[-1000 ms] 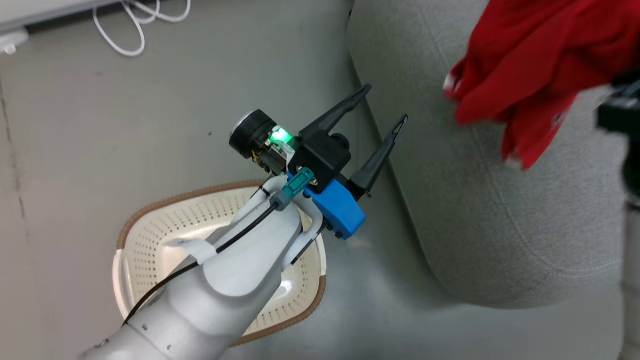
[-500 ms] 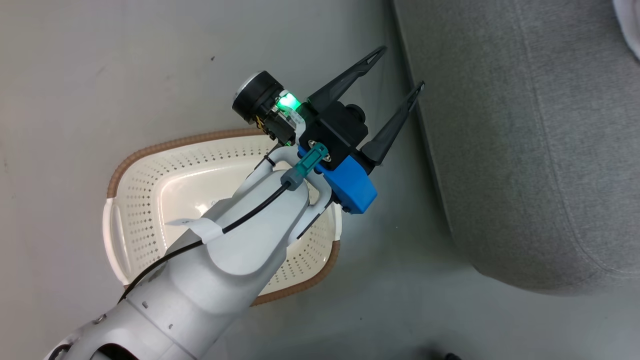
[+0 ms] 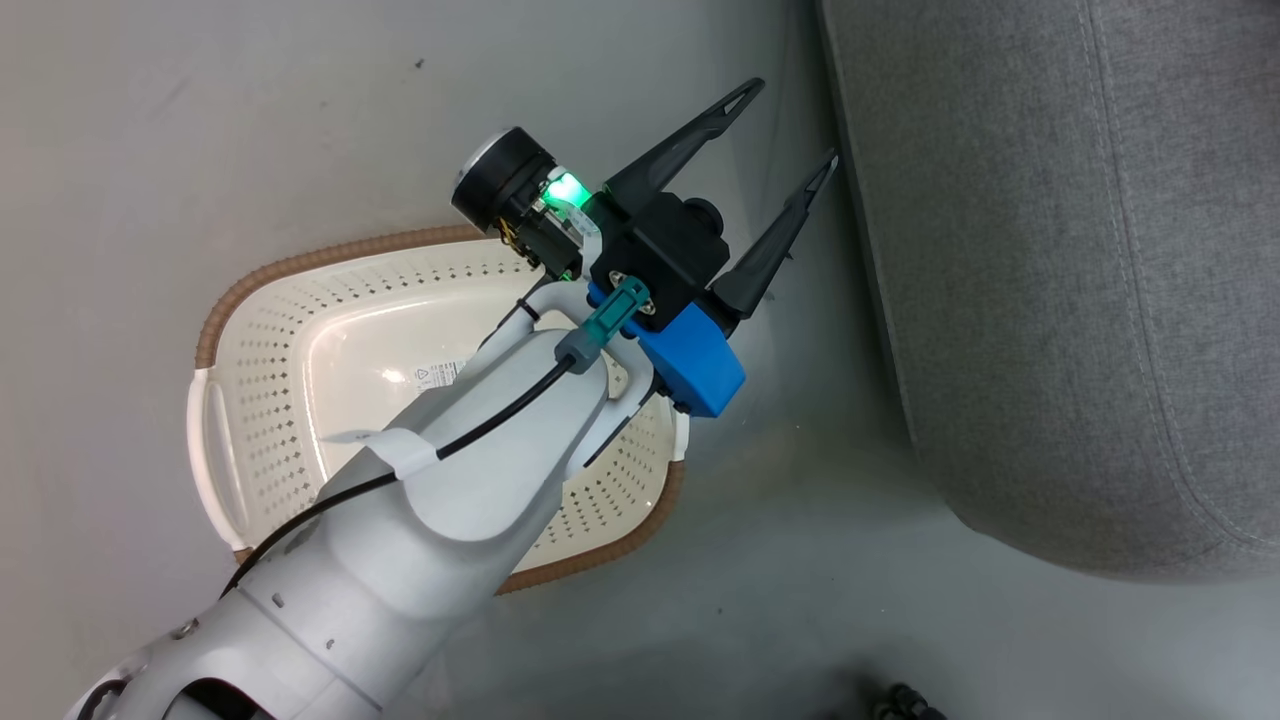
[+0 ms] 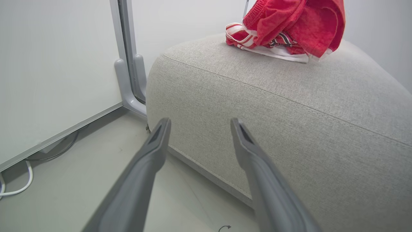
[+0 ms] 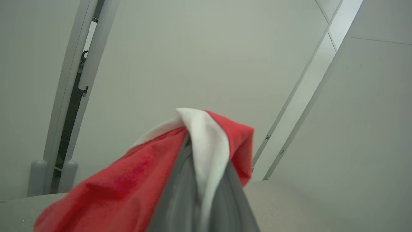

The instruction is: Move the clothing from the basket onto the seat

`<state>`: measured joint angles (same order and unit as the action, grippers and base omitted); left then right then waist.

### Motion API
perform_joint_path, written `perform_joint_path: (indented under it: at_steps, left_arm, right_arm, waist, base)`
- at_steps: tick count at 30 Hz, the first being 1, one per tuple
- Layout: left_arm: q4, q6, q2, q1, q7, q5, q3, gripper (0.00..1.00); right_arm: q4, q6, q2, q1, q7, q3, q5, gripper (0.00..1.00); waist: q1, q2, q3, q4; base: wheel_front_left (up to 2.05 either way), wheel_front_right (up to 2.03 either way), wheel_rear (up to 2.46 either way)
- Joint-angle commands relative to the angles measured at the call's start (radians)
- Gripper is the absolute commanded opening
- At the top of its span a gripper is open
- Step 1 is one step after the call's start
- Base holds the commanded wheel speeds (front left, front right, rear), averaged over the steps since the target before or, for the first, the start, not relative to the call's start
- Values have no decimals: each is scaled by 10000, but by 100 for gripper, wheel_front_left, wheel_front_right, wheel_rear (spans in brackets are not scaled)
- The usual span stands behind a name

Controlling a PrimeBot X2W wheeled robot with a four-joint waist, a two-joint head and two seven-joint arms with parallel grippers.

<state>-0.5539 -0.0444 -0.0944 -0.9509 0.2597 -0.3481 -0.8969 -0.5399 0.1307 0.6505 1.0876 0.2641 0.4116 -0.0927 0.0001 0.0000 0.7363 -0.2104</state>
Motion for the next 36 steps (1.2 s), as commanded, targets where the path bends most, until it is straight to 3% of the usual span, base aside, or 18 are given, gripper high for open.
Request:
perform_joint_path:
  at_steps: [1,11,18,19,20,27,36]
  left_arm:
    - [15,20,-89,-152,6,52,-27,100]
    - [88,92,-116,-156,1,-31,-107,100]
    - [147,179,-162,-101,9,-87,-145,100]
    - [133,182,-179,-88,11,-106,-143,100]
    - [121,187,-187,-65,12,-117,-145,100]
    - [134,232,-132,198,44,-224,-96,100]
    - [457,357,-219,1065,65,-441,412,100]
  right_arm:
    - [-142,1,-281,-294,3,-10,173,0]
    - [-1018,1,-1410,-1161,1,111,797,0]
    - [-2000,1,-1518,-929,4,39,890,0]
    - [-2083,1,-1531,-879,3,32,883,38]
    - [-2151,1,-1566,-863,4,33,889,100]
    - [-1671,1,-1763,-1652,3,255,674,100]
    - [165,1,-2361,-4133,3,523,338,100]
  waist:
    - [-1,0,56,-17]
    - [-1,0,158,104]
    - [-1,0,107,173]
    - [-1,0,76,166]
    - [-1,0,36,157]
    - [-1,0,-600,102]
    - [-1,0,-2079,44]
  base:
    - [0,0,0]
    - [0,0,0]
    - [0,0,0]
    - [0,0,0]
    - [0,0,0]
    - [0,0,0]
    - [0,0,0]
